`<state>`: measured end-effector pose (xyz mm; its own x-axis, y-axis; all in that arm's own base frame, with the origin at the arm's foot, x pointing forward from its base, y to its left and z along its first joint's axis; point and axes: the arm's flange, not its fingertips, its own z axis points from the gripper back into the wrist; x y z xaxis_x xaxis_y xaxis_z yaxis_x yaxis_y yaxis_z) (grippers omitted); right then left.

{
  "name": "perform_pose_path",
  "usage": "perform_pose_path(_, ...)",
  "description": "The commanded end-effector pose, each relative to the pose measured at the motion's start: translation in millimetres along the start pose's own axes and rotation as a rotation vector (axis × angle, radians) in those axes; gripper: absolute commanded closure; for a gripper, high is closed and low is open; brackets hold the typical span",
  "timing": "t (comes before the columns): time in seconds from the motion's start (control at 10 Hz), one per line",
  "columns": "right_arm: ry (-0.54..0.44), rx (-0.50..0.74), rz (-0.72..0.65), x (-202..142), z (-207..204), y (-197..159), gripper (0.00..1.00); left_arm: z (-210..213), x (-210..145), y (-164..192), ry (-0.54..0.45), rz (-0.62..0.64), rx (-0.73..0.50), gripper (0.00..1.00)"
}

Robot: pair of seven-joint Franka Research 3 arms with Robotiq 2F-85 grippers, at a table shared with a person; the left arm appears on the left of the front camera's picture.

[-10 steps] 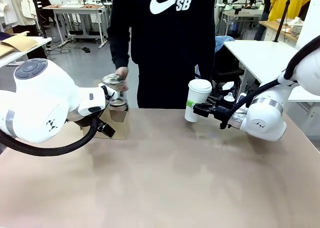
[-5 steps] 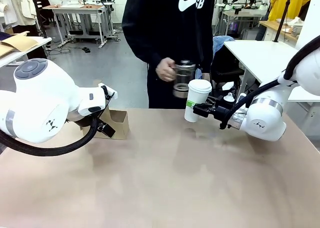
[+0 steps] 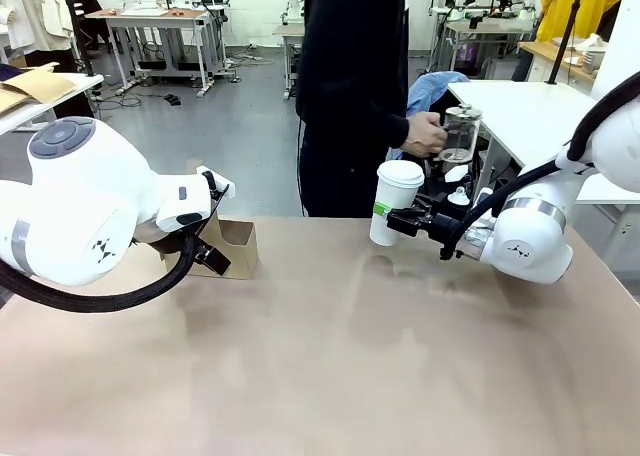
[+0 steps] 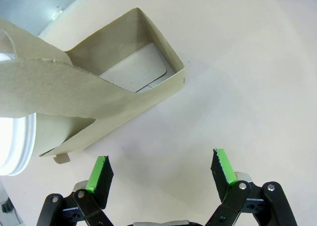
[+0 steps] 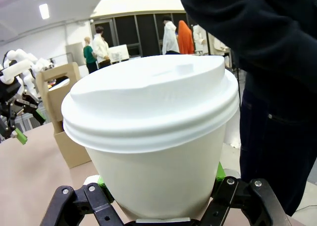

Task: Pour a drink into a cup and package it in a carrier.
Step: When a person places the Paper Cup Lid on the 600 ml Paper Cup , lift the 600 ml Paper Cup.

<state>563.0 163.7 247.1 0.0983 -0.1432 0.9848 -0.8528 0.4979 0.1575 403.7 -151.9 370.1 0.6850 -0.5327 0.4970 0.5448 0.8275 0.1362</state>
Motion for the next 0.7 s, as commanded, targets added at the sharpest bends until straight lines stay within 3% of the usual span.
perform_pose_path(0.0, -0.004, -0.02, 0.005, 3.4, -3.0, -0.7, 0.2, 0.3, 0.1, -0.1, -0.001, 0.0, -0.001, 0.0)
perform_pose_path(0.6, 0.003, -0.004, 0.0, -0.8, 0.9, -0.8, 0.2, 0.3, 0.1, -0.1, -0.001, 0.0, -0.001, 0.0)
